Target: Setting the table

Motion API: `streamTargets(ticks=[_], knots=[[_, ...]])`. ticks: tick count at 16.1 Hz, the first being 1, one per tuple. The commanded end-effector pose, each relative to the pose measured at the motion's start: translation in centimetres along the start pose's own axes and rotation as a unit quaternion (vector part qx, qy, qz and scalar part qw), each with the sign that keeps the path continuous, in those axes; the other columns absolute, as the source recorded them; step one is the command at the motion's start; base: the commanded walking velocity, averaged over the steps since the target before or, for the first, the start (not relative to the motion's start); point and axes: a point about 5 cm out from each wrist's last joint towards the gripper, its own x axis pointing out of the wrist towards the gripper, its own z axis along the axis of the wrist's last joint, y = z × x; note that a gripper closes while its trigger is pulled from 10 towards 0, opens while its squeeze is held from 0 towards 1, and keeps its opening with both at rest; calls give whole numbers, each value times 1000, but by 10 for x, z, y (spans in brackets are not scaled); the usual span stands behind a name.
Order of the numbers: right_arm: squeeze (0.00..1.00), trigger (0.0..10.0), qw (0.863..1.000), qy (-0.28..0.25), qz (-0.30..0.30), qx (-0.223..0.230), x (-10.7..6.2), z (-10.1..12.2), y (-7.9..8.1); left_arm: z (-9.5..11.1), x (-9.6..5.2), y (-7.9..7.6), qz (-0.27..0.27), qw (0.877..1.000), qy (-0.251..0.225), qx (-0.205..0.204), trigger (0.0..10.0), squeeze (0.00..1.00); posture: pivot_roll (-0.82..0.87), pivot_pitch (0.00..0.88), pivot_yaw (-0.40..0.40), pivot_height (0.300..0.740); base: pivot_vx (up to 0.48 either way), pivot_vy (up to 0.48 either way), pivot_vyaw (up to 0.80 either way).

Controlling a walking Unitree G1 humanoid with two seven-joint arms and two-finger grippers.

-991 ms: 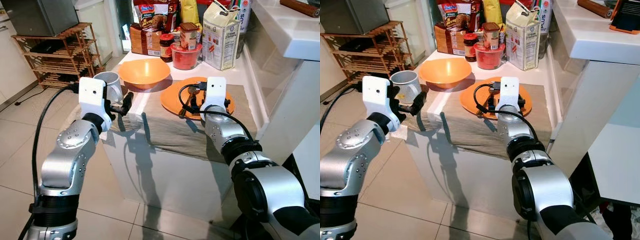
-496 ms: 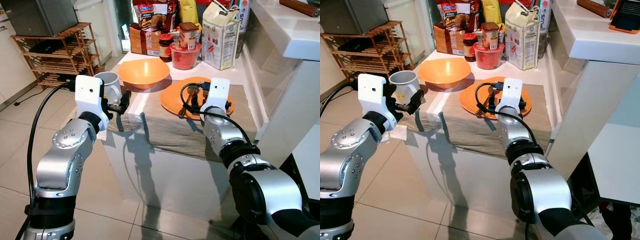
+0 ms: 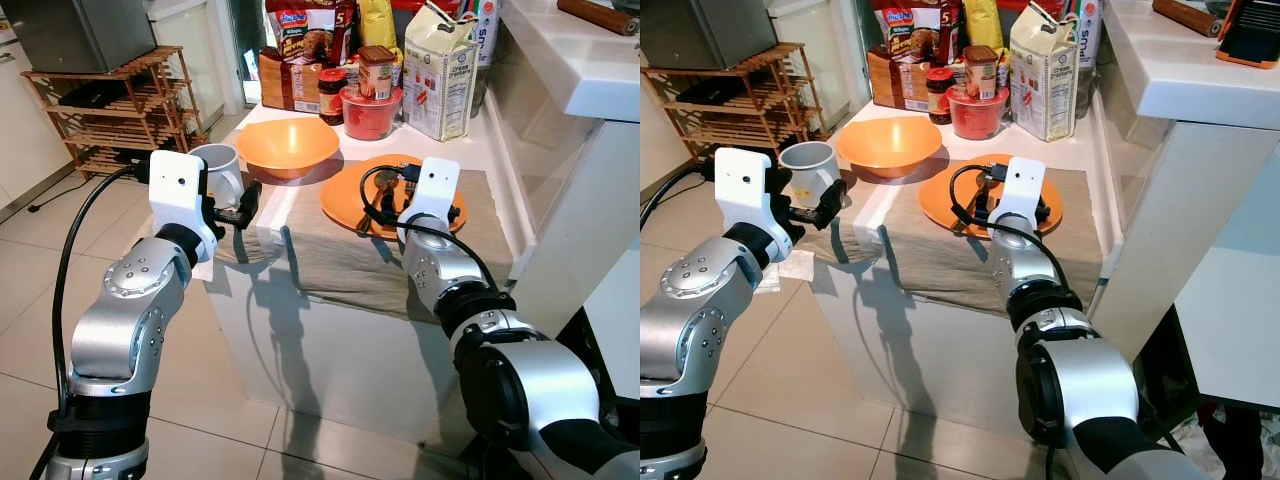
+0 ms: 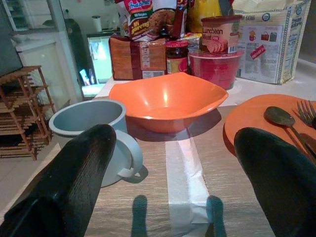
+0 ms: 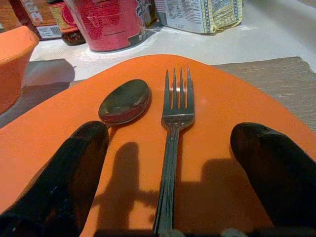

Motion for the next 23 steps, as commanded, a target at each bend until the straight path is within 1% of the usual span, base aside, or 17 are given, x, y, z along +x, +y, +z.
streamTargets(ticks=[1, 3, 5, 6, 7, 8, 15, 23], knots=[[0, 10000, 1000, 14, -6, 3, -2, -10, 0, 3, -3, 3, 6, 1000, -1, 8, 10000, 0, 1, 0, 55, 740, 0, 0, 0], [0, 10000, 1000, 25, -10, 11, -3, -14, 0, 3, -3, 3, 6, 1000, -1, 8, 10000, 0, 3, 0, 54, 740, 0, 0, 0], [0, 10000, 999, 43, -9, 30, -4, -20, 1, 3, -3, 3, 6, 1000, -1, 9, 10000, 0, 4, 0, 55, 740, 0, 0, 0], [0, 5098, 997, 59, -8, 45, -5, -24, 2, 3, -3, 3, 6, 1000, -1, 11, 10000, 0, 4, 0, 55, 740, 0, 0, 0], [0, 510, 997, 65, -7, 53, -5, -26, 2, 3, -3, 4, 6, 1000, -1, 12, 10000, 0, 4, 0, 55, 740, 0, 0, 0], [0, 0, 996, 69, -7, 56, -5, -28, 3, 4, -3, 4, 7, 1000, -1, 12, 10000, 0, 8, 0, 56, 740, 0, 0, 0], [0, 0, 996, 73, -2, 53, -6, -30, 4, 5, -3, 5, 8, 1000, -1, 14, 10000, 0, 12, 0, 56, 740, 0, 0, 0], [0, 0, 997, 56, 6, 46, -4, -21, 4, 6, -2, 6, 8, 1000, -3, 15, 10000, 0, 8, 0, 52, 740, 0, 0, 0]])
